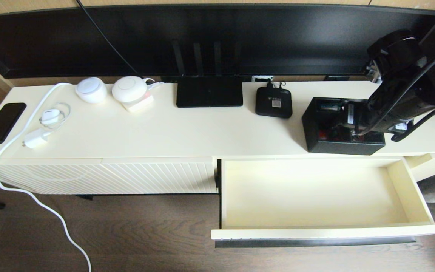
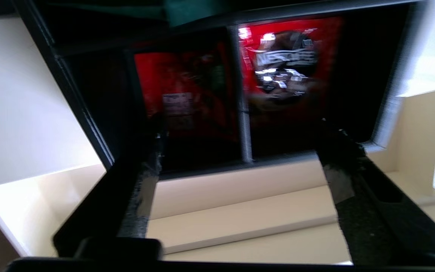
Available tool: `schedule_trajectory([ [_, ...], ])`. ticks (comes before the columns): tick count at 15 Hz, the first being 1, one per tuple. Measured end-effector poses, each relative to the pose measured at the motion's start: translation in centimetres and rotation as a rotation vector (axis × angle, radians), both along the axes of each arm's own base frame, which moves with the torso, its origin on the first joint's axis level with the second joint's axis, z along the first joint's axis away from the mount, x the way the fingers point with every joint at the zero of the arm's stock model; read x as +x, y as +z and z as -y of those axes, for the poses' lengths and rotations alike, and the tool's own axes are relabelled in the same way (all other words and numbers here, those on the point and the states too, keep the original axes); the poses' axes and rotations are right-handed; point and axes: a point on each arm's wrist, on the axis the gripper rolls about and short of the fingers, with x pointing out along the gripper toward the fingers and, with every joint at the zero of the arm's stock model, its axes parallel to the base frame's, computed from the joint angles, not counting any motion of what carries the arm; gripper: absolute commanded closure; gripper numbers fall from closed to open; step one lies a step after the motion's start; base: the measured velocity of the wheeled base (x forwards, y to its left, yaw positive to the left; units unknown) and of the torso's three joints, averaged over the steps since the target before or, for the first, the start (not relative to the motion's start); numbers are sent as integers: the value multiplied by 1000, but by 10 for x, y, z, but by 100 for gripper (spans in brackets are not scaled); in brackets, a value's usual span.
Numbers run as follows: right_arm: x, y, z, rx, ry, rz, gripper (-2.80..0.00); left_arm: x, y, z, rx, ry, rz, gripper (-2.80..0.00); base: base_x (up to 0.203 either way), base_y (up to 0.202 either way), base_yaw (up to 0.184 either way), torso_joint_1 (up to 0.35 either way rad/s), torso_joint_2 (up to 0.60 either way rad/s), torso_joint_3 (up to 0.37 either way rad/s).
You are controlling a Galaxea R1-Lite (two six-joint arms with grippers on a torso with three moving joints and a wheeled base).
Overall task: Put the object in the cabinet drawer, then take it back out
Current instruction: Put the storage box in the drawer
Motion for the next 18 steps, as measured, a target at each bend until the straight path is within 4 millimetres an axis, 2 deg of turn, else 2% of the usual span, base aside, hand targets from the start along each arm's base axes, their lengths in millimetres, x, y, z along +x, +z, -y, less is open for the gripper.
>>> schedule_trajectory([
  [10,39,-12,12,-78,80,56,-280,0,0,0,0,0,1,0,0,0,0,0,0,0],
  [18,53,-23,16,-50,66,39,-280,0,0,0,0,0,1,0,0,0,0,0,0,0],
])
